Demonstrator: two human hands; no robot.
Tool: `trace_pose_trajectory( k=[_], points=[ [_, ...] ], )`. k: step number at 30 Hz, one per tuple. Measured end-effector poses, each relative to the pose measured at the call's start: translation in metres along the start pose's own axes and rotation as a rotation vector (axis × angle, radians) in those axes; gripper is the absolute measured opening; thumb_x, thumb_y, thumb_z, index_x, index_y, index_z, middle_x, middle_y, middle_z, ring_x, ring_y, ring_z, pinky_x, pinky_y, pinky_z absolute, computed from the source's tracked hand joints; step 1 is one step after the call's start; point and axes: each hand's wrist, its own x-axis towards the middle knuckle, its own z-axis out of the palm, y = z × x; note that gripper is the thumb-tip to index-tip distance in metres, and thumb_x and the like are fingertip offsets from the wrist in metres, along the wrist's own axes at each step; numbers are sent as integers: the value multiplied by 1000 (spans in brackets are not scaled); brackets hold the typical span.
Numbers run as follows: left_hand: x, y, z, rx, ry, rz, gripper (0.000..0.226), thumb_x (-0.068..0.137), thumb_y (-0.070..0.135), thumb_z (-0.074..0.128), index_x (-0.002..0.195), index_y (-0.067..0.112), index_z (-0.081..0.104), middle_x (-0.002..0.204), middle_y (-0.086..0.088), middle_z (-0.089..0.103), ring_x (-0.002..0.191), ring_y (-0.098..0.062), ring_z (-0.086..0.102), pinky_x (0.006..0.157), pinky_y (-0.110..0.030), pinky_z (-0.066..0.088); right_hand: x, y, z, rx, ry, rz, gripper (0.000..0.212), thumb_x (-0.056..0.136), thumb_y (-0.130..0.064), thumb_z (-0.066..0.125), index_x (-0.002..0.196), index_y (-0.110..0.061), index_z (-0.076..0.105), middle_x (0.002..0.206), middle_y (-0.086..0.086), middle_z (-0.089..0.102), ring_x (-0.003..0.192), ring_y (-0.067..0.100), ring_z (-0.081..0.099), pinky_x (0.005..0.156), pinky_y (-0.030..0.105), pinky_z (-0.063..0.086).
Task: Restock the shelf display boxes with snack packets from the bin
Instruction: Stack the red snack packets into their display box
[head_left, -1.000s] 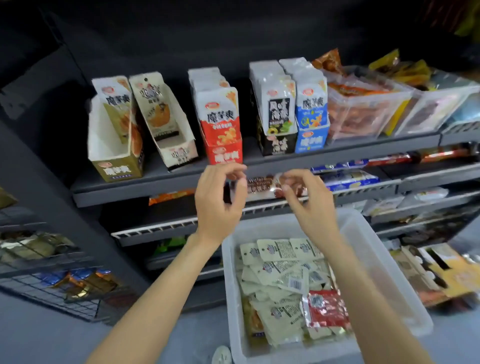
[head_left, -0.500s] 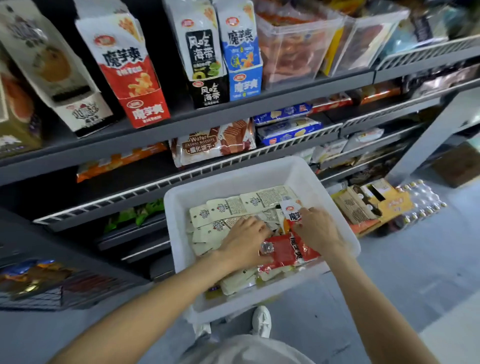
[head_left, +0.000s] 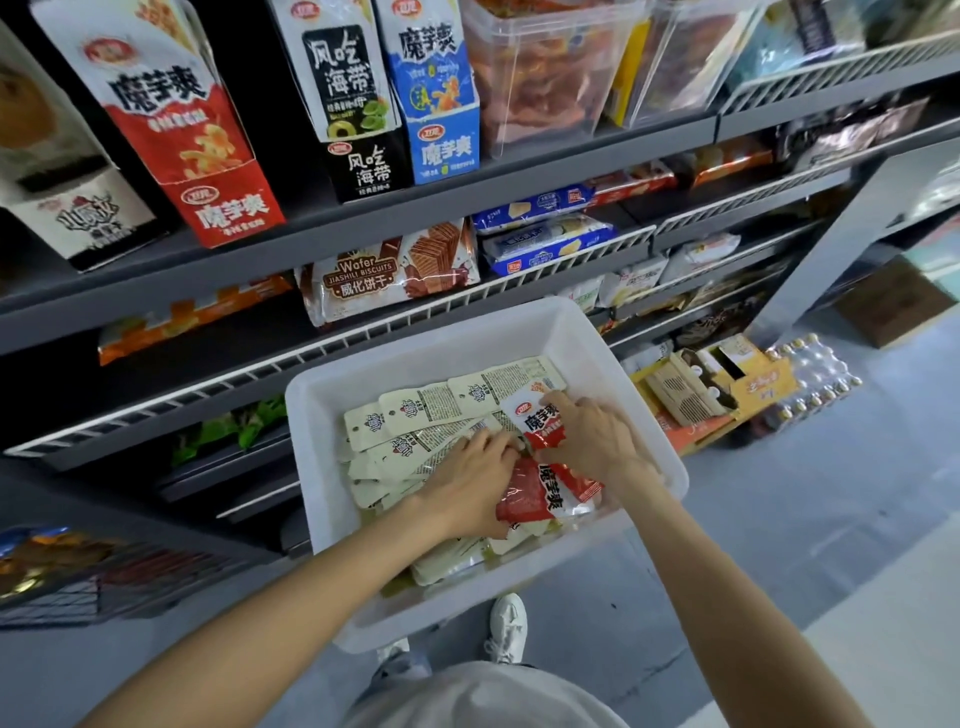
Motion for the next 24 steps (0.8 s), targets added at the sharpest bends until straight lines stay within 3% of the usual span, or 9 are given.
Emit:
trace_pose_trajectory(
  k=[4, 8, 10, 12, 15, 18, 21, 23, 24],
  points=[
    [-3, 4, -7, -8, -23, 4, 81, 78, 54, 59, 141, 10, 34, 146, -6, 30, 129, -24, 29, 107, -40, 30, -2, -2, -3, 31, 160, 12, 68, 80, -45, 65, 137, -24, 34, 117, 13, 51, 110, 35, 50, 92, 42, 44],
    [0, 1, -13, 45, 76, 101, 42, 97, 39, 38, 131, 19, 52, 137, -2, 47, 120, -21, 46, 97, -34, 39, -6, -3, -12, 330, 265, -10, 64, 77, -32, 70, 132, -21, 40, 112, 8, 48, 95, 27, 54, 77, 36, 47],
    [3, -7, -14, 44, 130, 167, 36, 100, 34, 36, 123, 22, 60, 133, 4, 53, 117, -16, 50, 95, -30, 42, -9, 0, -17, 436, 330, 7, 64, 77, -29, 75, 131, -21, 41, 112, 2, 41, 91, 19, 49, 73, 29, 43],
    [7, -10, -11, 30, 143, 210, 41, 97, 45, 41, 129, 23, 55, 138, 4, 49, 127, -17, 44, 105, -33, 35, -11, 5, -18, 471, 392, 15, 60, 78, -22, 75, 128, -19, 43, 113, 5, 47, 84, 14, 46, 68, 26, 38],
    [15, 1, -7, 58, 110, 219, 65, 90, 58, 47, 142, 20, 38, 147, 0, 40, 136, -19, 32, 112, -34, 22, -12, 13, -16, 475, 449, -14, 48, 82, -9, 68, 124, -16, 46, 106, 9, 61, 60, 9, 47, 52, 22, 33],
    [25, 10, 0, 67, 69, 182, 70, 88, 52, 56, 143, 14, 38, 145, -6, 42, 133, -23, 37, 112, -36, 26, -16, 17, -13, 456, 489, -43, 42, 86, 0, 61, 124, -14, 49, 85, 1, 57, 53, 8, 41, 48, 17, 28],
    [32, 10, 2, 17, 95, 217, 45, 95, 45, 45, 122, 12, 59, 117, -7, 64, 105, -21, 60, 98, -38, 44, -20, 22, -12, 411, 532, -25, 41, 89, 1, 56, 126, -15, 49, 73, 5, 55, 58, 20, 46, 49, 26, 33],
    [30, 10, -1, -73, 182, 242, 54, 98, 46, 21, 101, 15, 65, 83, -1, 68, 70, -14, 64, 76, -32, 52, -22, 25, -13, 398, 573, -11, 41, 91, 0, 53, 127, -18, 48, 71, 7, 56, 63, 26, 54, 52, 37, 44],
    [27, 8, -3, -137, 201, 215, 59, 98, 47, 15, 98, 17, 66, 76, -2, 66, 61, -11, 61, 66, -27, 52, -25, 26, -15, 429, 592, -13, 41, 91, 0, 53, 127, -19, 48, 73, 10, 59, 66, 28, 58, 54, 44, 49]
  ],
)
